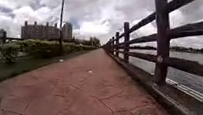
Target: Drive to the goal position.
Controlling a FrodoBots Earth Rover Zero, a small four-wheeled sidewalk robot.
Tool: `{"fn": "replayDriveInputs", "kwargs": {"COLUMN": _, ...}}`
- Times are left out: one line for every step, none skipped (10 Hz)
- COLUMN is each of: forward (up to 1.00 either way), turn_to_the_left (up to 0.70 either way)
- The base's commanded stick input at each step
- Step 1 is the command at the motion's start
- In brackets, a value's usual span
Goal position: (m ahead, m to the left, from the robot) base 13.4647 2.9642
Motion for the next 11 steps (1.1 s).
{"fn": "replayDriveInputs", "kwargs": {"forward": 0.70, "turn_to_the_left": 0.03}}
{"fn": "replayDriveInputs", "kwargs": {"forward": 0.70, "turn_to_the_left": 0.32}}
{"fn": "replayDriveInputs", "kwargs": {"forward": 0.70, "turn_to_the_left": 0.27}}
{"fn": "replayDriveInputs", "kwargs": {"forward": 0.70, "turn_to_the_left": 0.02}}
{"fn": "replayDriveInputs", "kwargs": {"forward": 0.70, "turn_to_the_left": 0.00}}
{"fn": "replayDriveInputs", "kwargs": {"forward": 0.70, "turn_to_the_left": 0.00}}
{"fn": "replayDriveInputs", "kwargs": {"forward": 0.70, "turn_to_the_left": 0.00}}
{"fn": "replayDriveInputs", "kwargs": {"forward": 0.70, "turn_to_the_left": 0.00}}
{"fn": "replayDriveInputs", "kwargs": {"forward": 0.70, "turn_to_the_left": 0.00}}
{"fn": "replayDriveInputs", "kwargs": {"forward": 0.70, "turn_to_the_left": 0.00}}
{"fn": "replayDriveInputs", "kwargs": {"forward": 0.70, "turn_to_the_left": 0.00}}
